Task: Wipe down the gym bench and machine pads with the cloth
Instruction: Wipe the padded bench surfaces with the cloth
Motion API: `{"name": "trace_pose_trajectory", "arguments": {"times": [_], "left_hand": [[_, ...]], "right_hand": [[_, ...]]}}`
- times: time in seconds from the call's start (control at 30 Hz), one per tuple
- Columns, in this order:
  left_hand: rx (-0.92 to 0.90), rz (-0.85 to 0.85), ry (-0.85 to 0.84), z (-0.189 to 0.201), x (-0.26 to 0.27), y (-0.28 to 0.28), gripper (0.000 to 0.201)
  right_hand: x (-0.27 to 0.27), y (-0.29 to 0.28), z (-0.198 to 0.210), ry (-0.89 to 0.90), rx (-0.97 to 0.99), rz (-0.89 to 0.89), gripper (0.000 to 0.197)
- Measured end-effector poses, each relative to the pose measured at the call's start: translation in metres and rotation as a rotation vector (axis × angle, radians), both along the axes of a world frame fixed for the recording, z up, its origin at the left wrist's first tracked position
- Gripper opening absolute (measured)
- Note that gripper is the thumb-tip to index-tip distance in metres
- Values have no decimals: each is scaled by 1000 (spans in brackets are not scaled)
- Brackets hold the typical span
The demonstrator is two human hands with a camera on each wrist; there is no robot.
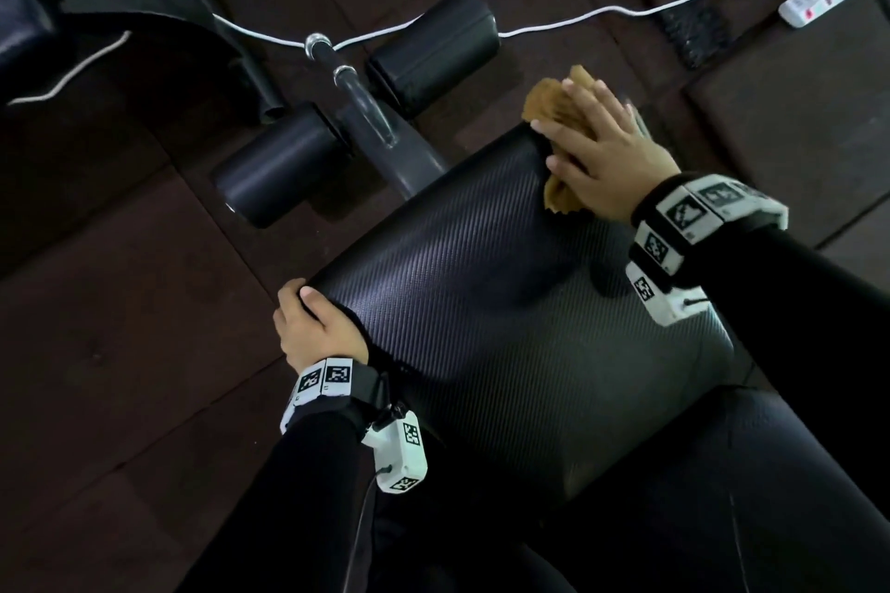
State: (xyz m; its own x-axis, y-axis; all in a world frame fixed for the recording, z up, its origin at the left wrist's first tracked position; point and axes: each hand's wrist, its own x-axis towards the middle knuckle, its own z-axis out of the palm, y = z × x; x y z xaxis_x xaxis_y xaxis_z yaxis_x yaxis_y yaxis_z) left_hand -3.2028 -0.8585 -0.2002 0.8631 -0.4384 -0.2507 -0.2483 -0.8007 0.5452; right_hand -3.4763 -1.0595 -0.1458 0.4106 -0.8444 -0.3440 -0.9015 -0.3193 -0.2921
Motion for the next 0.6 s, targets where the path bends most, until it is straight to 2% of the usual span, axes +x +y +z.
{"name": "trace_pose_trajectory", "arguments": {"times": [0.17,0.37,0.47,0.6], "left_hand": [[-9,-7,-5,1,0,0,38],[-8,9,-8,4,-1,-2,36],[4,5,-2,6,-2,-3,35],[1,3,-1,8,-3,-3,35]], "right_hand": [[-12,-16,-11,-57,-46,-96,47],[-16,-61,-24,-66,108,-456,51],[-26,-53,-20,-23,121,-507,52],[-50,-10,-15,-56,115,-586,54]]}}
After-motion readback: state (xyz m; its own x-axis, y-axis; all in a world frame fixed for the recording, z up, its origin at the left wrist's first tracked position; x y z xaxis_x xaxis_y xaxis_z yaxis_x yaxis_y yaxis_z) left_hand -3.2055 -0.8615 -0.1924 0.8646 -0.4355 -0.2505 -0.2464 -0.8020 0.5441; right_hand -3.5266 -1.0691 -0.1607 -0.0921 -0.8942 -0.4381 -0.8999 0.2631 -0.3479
